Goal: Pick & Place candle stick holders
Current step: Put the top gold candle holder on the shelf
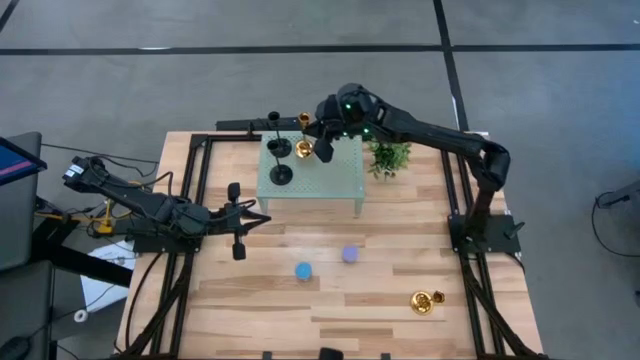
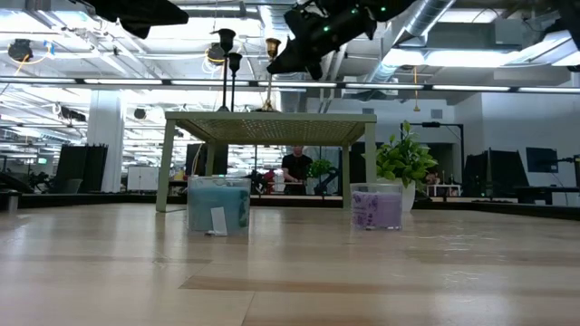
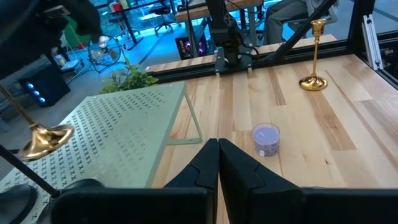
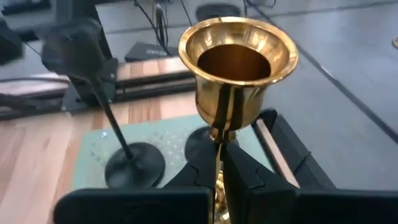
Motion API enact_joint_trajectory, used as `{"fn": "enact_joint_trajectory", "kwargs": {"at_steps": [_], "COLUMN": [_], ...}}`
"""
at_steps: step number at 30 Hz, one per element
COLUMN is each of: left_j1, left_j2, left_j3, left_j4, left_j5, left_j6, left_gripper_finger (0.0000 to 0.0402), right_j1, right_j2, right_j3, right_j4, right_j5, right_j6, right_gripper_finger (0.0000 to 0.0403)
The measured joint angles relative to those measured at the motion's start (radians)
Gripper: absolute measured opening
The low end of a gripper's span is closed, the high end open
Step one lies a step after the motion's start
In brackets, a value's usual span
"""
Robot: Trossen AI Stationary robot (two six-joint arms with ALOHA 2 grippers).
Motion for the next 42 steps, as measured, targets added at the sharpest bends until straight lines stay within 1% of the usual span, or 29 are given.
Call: {"fn": "enact_joint_trajectory", "kwargs": {"at_steps": [4, 9, 27, 30, 37, 42], "left_j1": [0.000, 0.000, 0.000, 0.000, 0.000, 0.000], "left_j2": [0.000, 0.000, 0.000, 0.000, 0.000, 0.000], "left_j3": [0.000, 0.000, 0.000, 0.000, 0.000, 0.000], "left_j4": [0.000, 0.000, 0.000, 0.000, 0.000, 0.000], "left_j5": [0.000, 0.000, 0.000, 0.000, 0.000, 0.000], "left_j6": [0.000, 0.000, 0.000, 0.000, 0.000, 0.000], "left_gripper_finger": [0.0011, 0.0011, 0.0011, 0.0011, 0.0011, 0.0011], "right_j1": [0.000, -0.005, -0.023, -0.023, -0.019, -0.008], "right_j2": [0.040, 0.036, 0.036, 0.036, 0.036, 0.032], "right_j3": [0.031, 0.036, 0.034, 0.034, 0.034, 0.034], "right_j4": [-0.051, -0.060, -0.112, -0.119, -0.118, -0.121], "right_j5": [0.014, 0.062, 0.066, 0.066, 0.065, 0.065], "right_j6": [-0.013, -0.026, -0.024, -0.024, -0.024, -0.031], "right_gripper_finger": [0.0000, 0.0000, 0.0001, 0.0012, 0.0058, 0.0066]}}
